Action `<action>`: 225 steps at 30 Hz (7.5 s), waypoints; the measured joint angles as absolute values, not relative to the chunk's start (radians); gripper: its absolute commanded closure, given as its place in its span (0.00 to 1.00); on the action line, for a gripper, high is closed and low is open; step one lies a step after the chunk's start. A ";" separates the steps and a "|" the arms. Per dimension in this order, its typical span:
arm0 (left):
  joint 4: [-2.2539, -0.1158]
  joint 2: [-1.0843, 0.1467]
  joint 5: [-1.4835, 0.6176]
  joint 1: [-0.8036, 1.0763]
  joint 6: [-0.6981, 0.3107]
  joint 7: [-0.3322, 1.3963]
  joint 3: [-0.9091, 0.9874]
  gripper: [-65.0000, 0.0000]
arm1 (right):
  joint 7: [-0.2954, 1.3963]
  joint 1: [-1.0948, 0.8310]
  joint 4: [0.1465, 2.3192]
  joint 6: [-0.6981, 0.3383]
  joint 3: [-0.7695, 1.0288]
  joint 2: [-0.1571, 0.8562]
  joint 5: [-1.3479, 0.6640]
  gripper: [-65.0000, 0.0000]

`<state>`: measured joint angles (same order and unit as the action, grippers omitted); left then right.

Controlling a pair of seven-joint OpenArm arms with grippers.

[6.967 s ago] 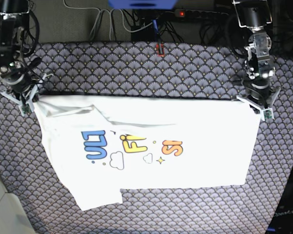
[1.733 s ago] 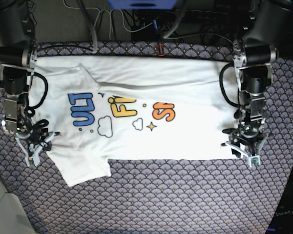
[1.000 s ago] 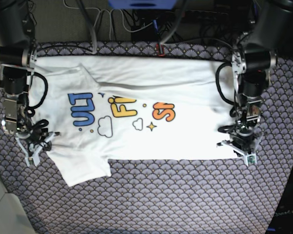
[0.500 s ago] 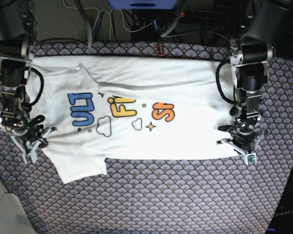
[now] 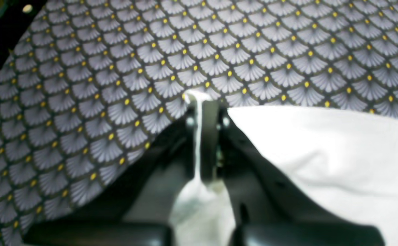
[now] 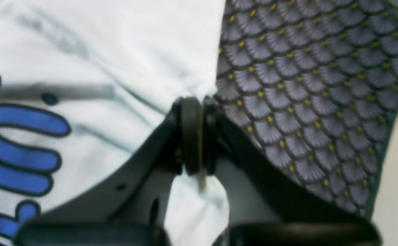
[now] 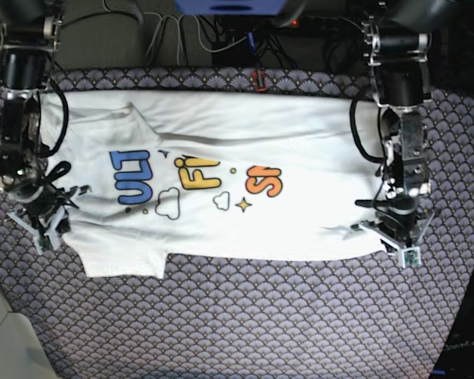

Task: Fold the T-shirt properly
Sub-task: 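Lift that edge and fold it over onto the first fold, then lower the folded edge and open both grippers, then regrasp the strip end with the right gripper, left holding the other end, then grasp the strip end with the left gripper, right gripper holding its end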

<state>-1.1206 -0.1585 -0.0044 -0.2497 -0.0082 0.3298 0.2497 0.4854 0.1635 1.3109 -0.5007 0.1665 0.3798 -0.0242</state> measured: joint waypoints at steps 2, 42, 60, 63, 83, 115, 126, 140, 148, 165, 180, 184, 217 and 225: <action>-1.150 -0.152 -0.002 -0.225 -0.008 0.335 0.286 1.00 | 0.487 0.136 1.360 -0.511 0.191 0.385 -0.022 1.00; -1.586 -0.149 -0.004 0.263 -0.012 0.333 0.390 1.00 | 0.475 -0.400 1.766 -0.686 0.365 0.387 -0.067 1.00; -1.492 -0.178 -0.005 0.262 -0.020 0.326 0.382 1.00 | 0.475 -0.441 1.763 -0.702 0.381 0.386 -0.067 1.00; -1.491 -0.178 -0.005 0.262 -0.019 0.329 0.382 0.95 | 0.476 -0.441 1.763 -0.702 0.381 0.385 -0.067 1.00; -1.491 -0.180 -0.004 0.268 -0.012 0.330 0.382 0.64 | 0.528 -0.482 1.764 -0.703 0.458 0.382 -0.067 0.55; -1.491 -0.180 -0.003 0.288 -0.013 0.327 0.384 0.64 | 0.868 0.129 1.498 -0.701 0.245 0.371 -0.134 0.54; -1.491 -0.177 -0.004 0.290 -0.012 0.329 0.385 0.64 | 0.865 0.192 1.292 -0.699 0.246 0.342 -0.132 0.55; -1.492 -0.174 -0.003 0.287 -0.012 0.329 0.384 0.64 | 0.830 0.193 1.290 -0.699 0.189 0.315 -0.127 0.55; -1.494 -0.174 -0.003 0.291 -0.012 0.329 0.385 0.64 | 0.814 0.193 1.290 -0.699 0.165 0.313 -0.131 0.55; -1.494 -0.173 0.000 0.295 -0.012 0.329 0.387 0.64 | 0.717 0.240 1.115 -0.699 0.168 0.341 -0.139 0.60; -1.492 -0.171 -0.001 0.288 -0.012 0.329 0.385 0.64 | 0.737 0.146 1.249 -0.701 0.171 0.344 -0.129 1.00; -1.492 -0.176 -0.001 0.287 -0.012 0.329 0.385 0.64 | 0.749 0.047 1.425 -0.697 0.175 0.352 -0.118 1.00; -1.442 -0.188 -0.005 0.283 -0.016 0.299 0.384 0.64 | 0.849 -0.327 1.924 -0.702 0.344 0.324 -0.137 1.00; -1.446 -0.189 -0.004 0.287 -0.016 0.302 0.384 0.64 | 0.850 -0.322 1.902 -0.702 0.339 0.324 -0.138 1.00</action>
<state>-1.4464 -0.1890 -0.0044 0.2874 -0.0158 0.3023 0.3843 0.8497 -0.3218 1.9018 -0.7025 0.3389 0.3241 -0.1379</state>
